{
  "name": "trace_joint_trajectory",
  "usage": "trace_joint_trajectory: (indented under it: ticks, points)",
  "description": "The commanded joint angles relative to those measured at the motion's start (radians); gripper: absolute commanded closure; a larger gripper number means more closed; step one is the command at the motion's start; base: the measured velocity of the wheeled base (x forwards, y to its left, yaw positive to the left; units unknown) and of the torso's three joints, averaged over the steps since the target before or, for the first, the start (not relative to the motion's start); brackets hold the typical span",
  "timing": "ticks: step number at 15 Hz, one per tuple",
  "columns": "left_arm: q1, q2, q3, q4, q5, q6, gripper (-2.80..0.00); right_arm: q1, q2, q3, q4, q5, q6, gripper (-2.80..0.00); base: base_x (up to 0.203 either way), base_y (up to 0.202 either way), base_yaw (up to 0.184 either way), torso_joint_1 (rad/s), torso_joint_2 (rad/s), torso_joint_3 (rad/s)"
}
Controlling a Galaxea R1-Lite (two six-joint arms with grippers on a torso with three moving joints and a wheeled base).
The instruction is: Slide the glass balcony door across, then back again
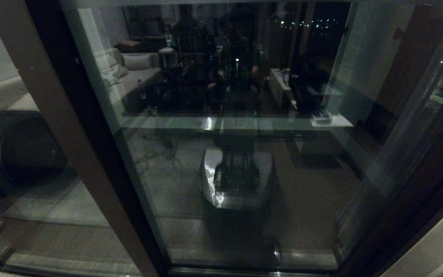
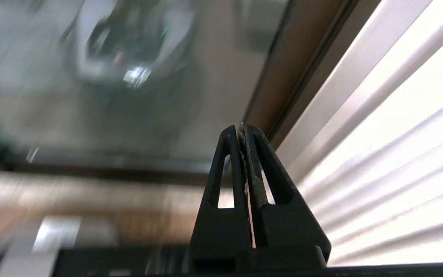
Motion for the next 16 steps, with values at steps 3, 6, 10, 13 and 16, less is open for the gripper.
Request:
trace_joint_trajectory:
  ticks: [3, 6, 10, 13, 16]
  points:
    - [0.000, 0.000, 0.002, 0.000, 0.000, 0.000, 0.00, 0.002, -0.046, 0.291, -0.261, 0.012, 0.033, 0.00, 0.000, 0.000, 0.000, 0.000, 0.00, 0.000]
    - [0.000, 0.000, 0.002, 0.000, 0.000, 0.001, 0.00, 0.002, -0.047, 0.439, -0.455, 0.056, 0.040, 0.00, 0.000, 0.000, 0.000, 0.000, 0.00, 0.000]
    - [0.000, 0.000, 0.002, 0.000, 0.000, 0.001, 0.00, 0.002, -0.047, 0.450, -0.463, 0.104, 0.015, 0.00, 0.000, 0.000, 0.000, 0.000, 0.00, 0.000]
    - [0.000, 0.000, 0.002, 0.000, 0.000, 0.000, 0.00, 0.003, -0.047, 0.450, -0.463, 0.104, 0.022, 0.00, 0.000, 0.000, 0.000, 0.000, 0.00, 0.000]
    - [0.000, 0.000, 0.002, 0.000, 0.000, 0.001, 0.00, 0.003, -0.047, 0.450, -0.463, 0.103, 0.034, 0.00, 0.000, 0.000, 0.000, 0.000, 0.00, 0.000]
